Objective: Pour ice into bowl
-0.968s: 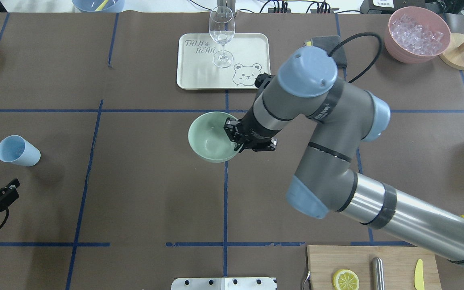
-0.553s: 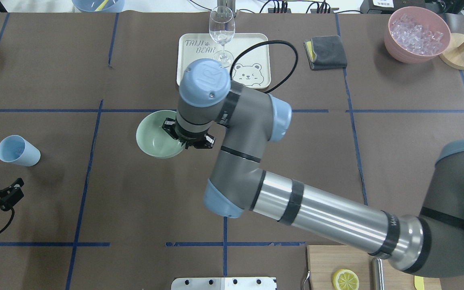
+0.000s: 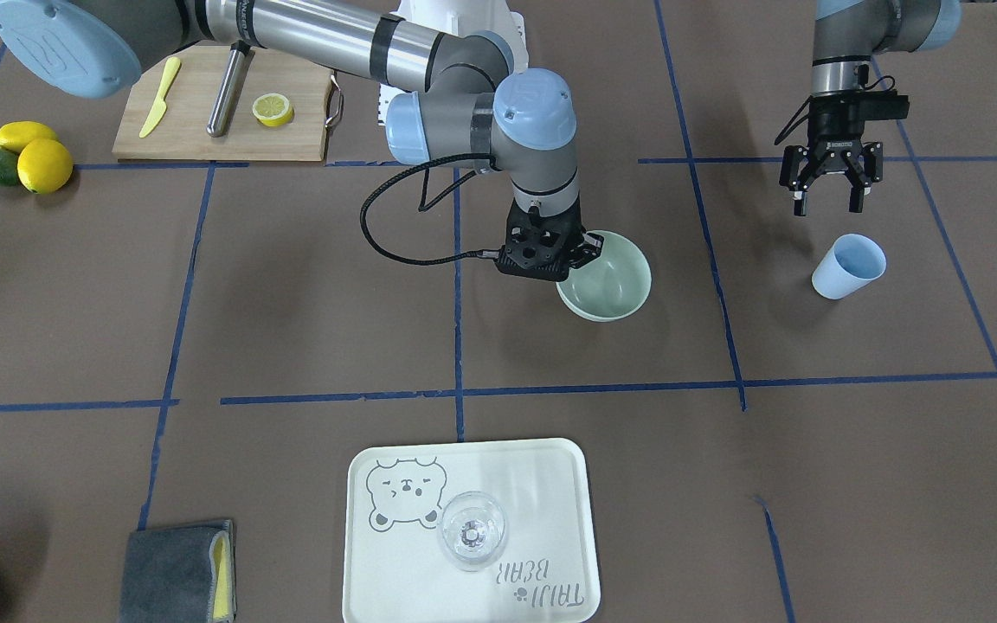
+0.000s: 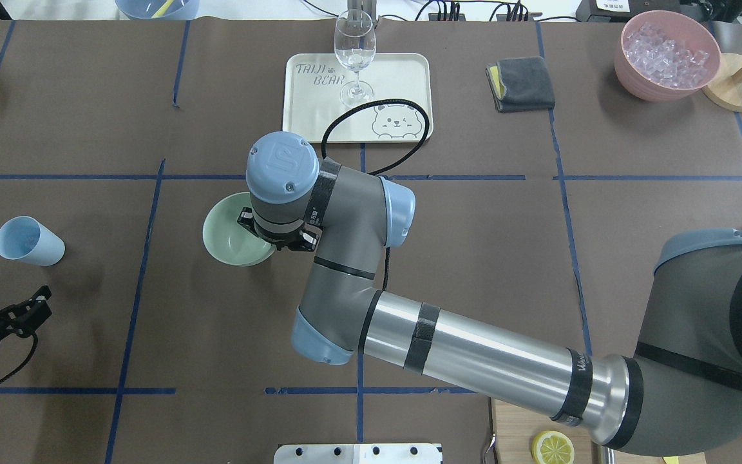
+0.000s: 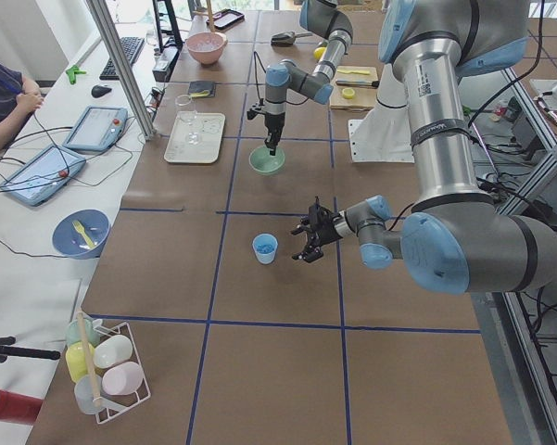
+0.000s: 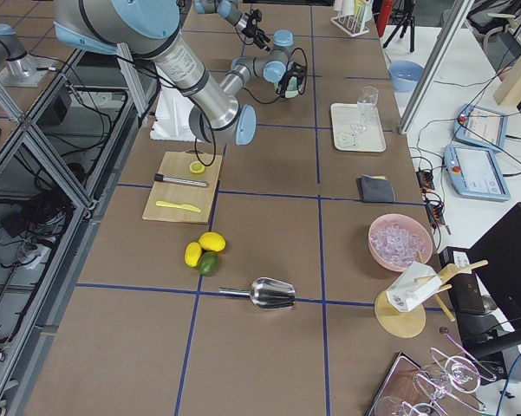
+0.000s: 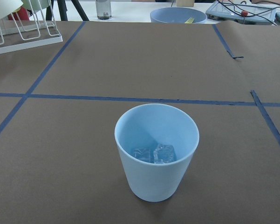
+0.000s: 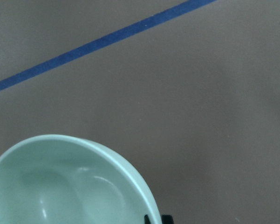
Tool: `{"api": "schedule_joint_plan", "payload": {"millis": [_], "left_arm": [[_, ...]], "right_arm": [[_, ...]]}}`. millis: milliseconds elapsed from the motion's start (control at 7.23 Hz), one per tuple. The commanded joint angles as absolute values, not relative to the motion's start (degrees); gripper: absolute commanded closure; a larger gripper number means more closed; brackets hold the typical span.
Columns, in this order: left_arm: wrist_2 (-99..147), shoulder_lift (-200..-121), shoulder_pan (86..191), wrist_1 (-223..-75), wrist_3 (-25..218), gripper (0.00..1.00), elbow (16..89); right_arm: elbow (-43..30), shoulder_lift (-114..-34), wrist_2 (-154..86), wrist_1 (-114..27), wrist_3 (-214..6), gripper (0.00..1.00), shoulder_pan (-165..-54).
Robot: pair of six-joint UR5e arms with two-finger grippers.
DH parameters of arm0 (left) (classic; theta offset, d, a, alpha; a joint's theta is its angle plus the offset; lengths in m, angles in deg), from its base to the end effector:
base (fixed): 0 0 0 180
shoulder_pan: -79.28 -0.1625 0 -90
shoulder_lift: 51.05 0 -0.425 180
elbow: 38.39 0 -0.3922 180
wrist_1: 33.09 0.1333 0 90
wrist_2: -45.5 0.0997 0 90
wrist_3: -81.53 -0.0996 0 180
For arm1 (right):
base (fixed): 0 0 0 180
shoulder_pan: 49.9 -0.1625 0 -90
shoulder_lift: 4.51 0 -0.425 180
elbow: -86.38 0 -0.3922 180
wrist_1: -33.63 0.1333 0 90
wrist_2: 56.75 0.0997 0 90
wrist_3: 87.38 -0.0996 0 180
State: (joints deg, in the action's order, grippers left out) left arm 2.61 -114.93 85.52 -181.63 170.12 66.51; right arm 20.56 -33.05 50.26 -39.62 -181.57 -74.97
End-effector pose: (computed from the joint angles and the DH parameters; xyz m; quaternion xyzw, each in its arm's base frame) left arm 0.2907 -0.2393 0.5931 0.3898 0.3426 -0.1956 0.8321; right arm -0.6996 -0.4423 0.1032 -0.0482 -0.4657 0.1575 0.8695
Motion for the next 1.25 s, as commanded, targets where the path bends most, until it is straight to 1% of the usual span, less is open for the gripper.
{"api": "schedule_joint_plan", "payload": {"millis": [0,277,830,1107], "left_arm": [[2.7,-115.73,85.52,-181.63,170.12,0.01,65.5],[5.77,-117.92,85.52,-181.54,170.12,0.01,62.51],[9.29,-119.42,85.52,-181.54,169.77,0.02,60.22],[11.31,-121.17,85.61,-181.54,169.69,0.02,57.94]], "right_arm": [[20.64,-33.52,50.21,-39.58,-182.12,0.01,-74.86],[20.29,-33.35,50.21,-39.58,-182.65,0.0,-74.86],[17.56,-33.6,51.0,-40.37,-182.65,0.0,-75.12],[17.38,-33.52,51.09,-40.63,-182.65,0.0,-75.13]]}}
